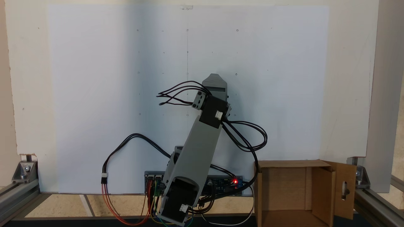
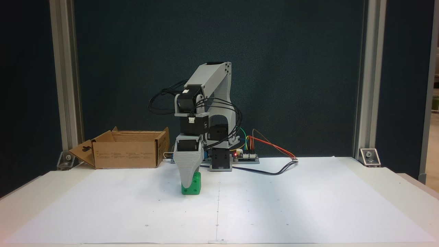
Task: Grasp a green dice and put it in the bin.
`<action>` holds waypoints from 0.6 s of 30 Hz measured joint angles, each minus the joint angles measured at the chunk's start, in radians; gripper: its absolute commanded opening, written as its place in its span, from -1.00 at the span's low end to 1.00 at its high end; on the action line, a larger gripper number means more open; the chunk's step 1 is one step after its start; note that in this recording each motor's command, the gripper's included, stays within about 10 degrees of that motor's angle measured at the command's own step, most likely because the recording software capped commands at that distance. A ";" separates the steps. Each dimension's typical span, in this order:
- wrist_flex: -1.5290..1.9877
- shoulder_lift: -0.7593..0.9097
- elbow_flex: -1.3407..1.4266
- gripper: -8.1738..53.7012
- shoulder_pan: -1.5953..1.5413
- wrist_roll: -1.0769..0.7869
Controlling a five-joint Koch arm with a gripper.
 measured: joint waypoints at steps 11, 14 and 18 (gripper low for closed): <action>-0.034 -0.029 0.015 0.62 0.003 0.000; -0.049 -0.048 0.015 0.60 0.002 0.000; -0.069 -0.049 0.021 0.52 0.002 0.000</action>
